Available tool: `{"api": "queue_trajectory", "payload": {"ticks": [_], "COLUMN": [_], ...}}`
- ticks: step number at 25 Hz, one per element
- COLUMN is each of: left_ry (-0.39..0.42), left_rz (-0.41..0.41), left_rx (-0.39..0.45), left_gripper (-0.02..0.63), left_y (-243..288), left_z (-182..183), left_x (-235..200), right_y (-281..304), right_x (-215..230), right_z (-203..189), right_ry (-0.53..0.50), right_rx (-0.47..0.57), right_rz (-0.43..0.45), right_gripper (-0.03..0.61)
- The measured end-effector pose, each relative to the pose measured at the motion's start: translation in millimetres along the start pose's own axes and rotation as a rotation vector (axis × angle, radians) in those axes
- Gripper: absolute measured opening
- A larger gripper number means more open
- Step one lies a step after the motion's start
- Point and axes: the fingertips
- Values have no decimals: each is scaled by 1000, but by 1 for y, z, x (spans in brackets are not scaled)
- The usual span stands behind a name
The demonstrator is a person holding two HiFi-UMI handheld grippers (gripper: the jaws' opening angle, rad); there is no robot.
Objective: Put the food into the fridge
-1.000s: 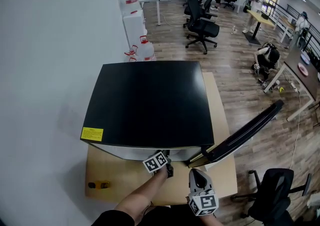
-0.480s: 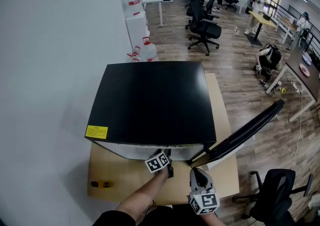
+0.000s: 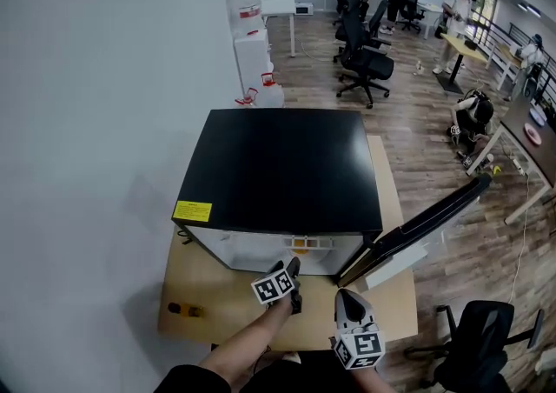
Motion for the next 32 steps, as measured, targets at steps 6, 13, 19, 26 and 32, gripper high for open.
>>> {"api": "queue_trajectory", "payload": {"ticks": [6, 13, 19, 26, 32], "left_ry": [20, 21, 58, 189, 352], "left_rz": [-38, -107, -139, -171, -196], "left_rx": [29, 39, 74, 167, 290], "left_gripper": [221, 221, 221, 221, 221], "left_y": [-55, -134, -194, -267, -327], "left_z": [-1, -12, -24, -26, -18], "left_x": [11, 34, 49, 80, 121], "right_y": [-27, -64, -97, -129, -145], "right_x": [-18, -31, -42, -51, -50], "right_z": [1, -1, -9, -13, -13], "right_ry": [-12, -23, -36, -62, -72], "right_rx": [22, 47, 44, 23, -32], "right_rz": [11, -6, -17, -22, -13], "right_gripper": [60, 60, 60, 60, 60]}}
Point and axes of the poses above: the fingertips, and each gripper's own axes: y forward along the fingers, x to its right, z out of its top, and after that the axes turned 5 degrees about y, right-handed
